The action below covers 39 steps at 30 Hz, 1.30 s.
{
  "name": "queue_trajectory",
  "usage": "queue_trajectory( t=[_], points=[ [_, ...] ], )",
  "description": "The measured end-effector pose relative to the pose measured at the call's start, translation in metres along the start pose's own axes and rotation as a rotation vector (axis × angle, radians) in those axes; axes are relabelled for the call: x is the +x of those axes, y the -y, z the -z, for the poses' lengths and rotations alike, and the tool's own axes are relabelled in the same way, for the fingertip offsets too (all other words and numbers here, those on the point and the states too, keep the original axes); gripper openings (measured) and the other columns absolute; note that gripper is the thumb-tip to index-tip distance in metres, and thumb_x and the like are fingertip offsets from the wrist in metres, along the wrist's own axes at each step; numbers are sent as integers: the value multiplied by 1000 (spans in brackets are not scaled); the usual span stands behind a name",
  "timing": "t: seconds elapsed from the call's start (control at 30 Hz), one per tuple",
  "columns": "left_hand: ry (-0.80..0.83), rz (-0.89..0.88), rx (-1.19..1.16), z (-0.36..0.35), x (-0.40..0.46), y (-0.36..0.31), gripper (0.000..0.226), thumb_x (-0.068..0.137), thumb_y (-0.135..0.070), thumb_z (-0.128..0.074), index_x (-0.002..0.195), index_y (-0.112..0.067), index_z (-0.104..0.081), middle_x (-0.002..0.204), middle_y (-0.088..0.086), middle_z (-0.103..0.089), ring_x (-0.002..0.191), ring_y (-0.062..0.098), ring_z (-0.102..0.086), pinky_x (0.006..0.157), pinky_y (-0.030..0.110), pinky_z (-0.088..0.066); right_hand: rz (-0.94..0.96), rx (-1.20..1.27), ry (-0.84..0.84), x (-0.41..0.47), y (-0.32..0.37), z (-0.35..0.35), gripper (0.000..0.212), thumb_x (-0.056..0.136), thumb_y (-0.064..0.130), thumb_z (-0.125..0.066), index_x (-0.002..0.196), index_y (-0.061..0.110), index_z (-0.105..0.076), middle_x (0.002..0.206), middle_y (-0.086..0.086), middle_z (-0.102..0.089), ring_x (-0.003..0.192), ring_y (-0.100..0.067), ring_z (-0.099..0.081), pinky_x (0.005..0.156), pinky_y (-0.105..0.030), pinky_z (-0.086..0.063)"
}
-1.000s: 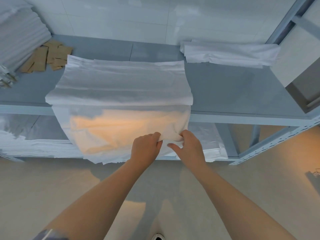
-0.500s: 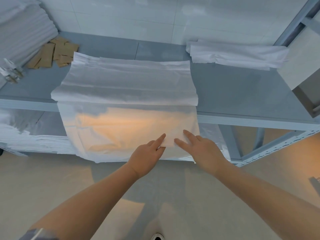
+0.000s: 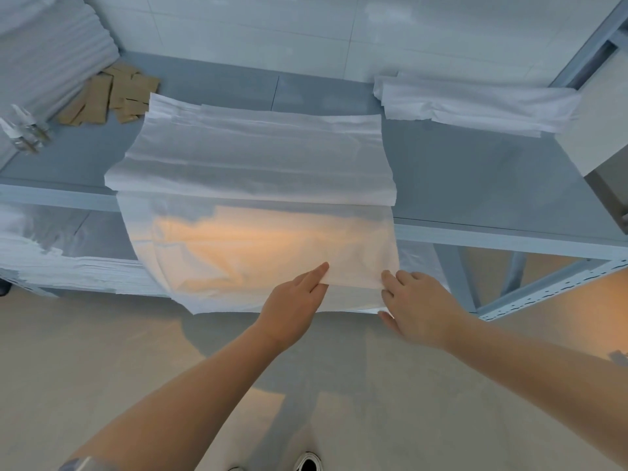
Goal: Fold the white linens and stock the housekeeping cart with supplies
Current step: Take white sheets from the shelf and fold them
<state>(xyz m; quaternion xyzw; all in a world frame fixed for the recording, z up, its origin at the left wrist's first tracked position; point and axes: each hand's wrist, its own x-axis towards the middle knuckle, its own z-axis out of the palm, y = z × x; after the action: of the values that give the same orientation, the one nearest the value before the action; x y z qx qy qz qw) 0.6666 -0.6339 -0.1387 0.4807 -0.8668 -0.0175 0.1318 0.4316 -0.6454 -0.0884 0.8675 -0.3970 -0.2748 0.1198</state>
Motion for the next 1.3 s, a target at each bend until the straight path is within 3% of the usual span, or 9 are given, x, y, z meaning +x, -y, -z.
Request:
queue_trajectory(
  t=[0.1, 0.17, 0.3, 0.53, 0.77, 0.93, 1.1, 1.2, 1.3],
  points=[
    [-39, 32, -42, -7, -4, 1, 43, 45, 10, -81, 86, -1, -72, 121, 19, -64, 93, 30, -70, 56, 31, -55, 16, -58, -131, -5, -10, 6, 32, 60, 20, -78, 88, 9, -68, 101, -15, -64, 72, -25, -59, 61, -31, -51],
    [-41, 32, -71, -16, -7, -8, 34, 65, -9, -79, 98, -5, -71, 133, 20, -56, 112, 34, -62, 84, 42, -55, 27, -33, -253, -8, -18, 8, 33, 38, 2, -76, 68, 10, -66, 78, -9, -65, 57, -23, -58, 51, -29, -51],
    [-47, 93, 2, -27, 13, -39, 34, 78, -41, -69, 102, -17, -71, 148, 17, -40, 132, 40, -42, 104, 59, -36, 72, 4, -541, -9, -28, 6, 25, 44, -5, -73, 64, 7, -65, 84, -13, -69, 64, -28, -64, 66, -35, -57],
    [15, 221, 139, -23, 26, -24, 22, 50, -10, -86, 66, -18, -74, 123, 13, -64, 110, 33, -62, 100, 59, -41, 31, 54, -714, -16, -41, -3, 30, 43, -6, -83, 69, 4, -70, 91, -15, -72, 76, -27, -70, 81, -37, -56],
    [215, 398, 280, -22, -45, 67, 32, 78, -10, -66, 109, -18, -71, 146, 7, -42, 134, 23, -39, 119, 42, -9, -86, 73, -734, -21, -46, -9, 34, 43, -7, -88, 69, 2, -68, 89, -16, -71, 72, -33, -69, 69, -38, -57],
    [227, 475, 356, 0, -93, 126, 28, 77, -5, -63, 101, -16, -73, 130, 3, -55, 118, 22, -54, 116, 39, -21, -145, 76, -800, -23, -51, -16, 1, 76, -2, -69, 75, -3, -68, 91, -20, -70, 75, -40, -68, 70, -48, -57],
    [78, 371, 373, 44, -119, 162, 32, 47, 15, -75, 67, -10, -72, 79, 6, -65, 60, 27, -60, 77, 36, -52, -175, 38, -792, -27, -50, -8, 29, 83, 11, -43, 76, -2, -68, 88, -19, -69, 70, -36, -66, 78, -48, -56],
    [68, 291, 334, 79, -118, 172, 31, 43, 14, -79, 58, -9, -65, 63, 5, -57, 53, 27, -53, 51, 28, -44, -238, 46, -781, -30, -52, -4, 30, 83, 14, -42, 77, 0, -67, 87, -18, -68, 69, -36, -65, 76, -46, -55],
    [36, 205, 272, 114, -115, 181, 27, 48, 8, -82, 55, -6, -60, 58, 6, -53, 54, 26, -53, 44, 24, -37, -300, 60, -766, -36, -50, 7, 31, 83, 16, -42, 73, 1, -67, 84, -16, -68, 66, -35, -64, 72, -42, -54]
  ],
)
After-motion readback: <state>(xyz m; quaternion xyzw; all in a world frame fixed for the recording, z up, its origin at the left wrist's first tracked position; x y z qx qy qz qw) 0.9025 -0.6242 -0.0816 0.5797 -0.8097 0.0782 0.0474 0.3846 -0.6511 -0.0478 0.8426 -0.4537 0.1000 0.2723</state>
